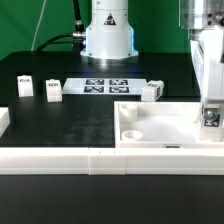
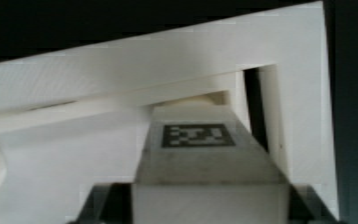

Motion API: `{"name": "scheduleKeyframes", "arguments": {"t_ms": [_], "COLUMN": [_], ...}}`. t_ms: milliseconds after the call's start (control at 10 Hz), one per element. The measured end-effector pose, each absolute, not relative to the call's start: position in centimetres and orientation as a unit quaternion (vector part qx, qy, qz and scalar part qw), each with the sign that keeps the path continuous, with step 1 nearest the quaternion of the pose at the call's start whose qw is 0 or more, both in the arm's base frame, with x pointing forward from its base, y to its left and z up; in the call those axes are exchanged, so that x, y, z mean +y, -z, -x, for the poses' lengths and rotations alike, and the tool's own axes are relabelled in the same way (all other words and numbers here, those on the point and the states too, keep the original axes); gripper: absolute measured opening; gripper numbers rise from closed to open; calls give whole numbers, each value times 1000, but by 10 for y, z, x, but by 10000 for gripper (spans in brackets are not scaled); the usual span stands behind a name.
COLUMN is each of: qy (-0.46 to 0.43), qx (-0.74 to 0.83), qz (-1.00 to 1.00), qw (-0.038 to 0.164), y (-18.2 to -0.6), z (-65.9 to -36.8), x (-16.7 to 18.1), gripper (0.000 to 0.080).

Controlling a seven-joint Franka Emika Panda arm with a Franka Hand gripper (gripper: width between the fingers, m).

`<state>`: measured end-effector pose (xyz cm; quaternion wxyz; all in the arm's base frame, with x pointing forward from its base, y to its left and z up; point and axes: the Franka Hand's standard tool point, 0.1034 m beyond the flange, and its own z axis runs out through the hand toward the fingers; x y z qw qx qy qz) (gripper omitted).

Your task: Assemble one leg

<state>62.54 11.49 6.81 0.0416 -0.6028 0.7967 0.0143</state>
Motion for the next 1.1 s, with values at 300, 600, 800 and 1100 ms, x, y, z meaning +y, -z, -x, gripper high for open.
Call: {"name": "scheduleKeyframes", "arguments": {"t_ms": [300,600,800,1100], "qy": [-16,-16,-16,-16], "qx": [800,797,795,793], "qz": [598,602,605,607], "qw": [44,44,44,44], "y": [-68,-68,-68,-68], "z": [-626,-625,-625,-625], "x": [116,117,118,119], "gripper": [296,623,641,649]}}
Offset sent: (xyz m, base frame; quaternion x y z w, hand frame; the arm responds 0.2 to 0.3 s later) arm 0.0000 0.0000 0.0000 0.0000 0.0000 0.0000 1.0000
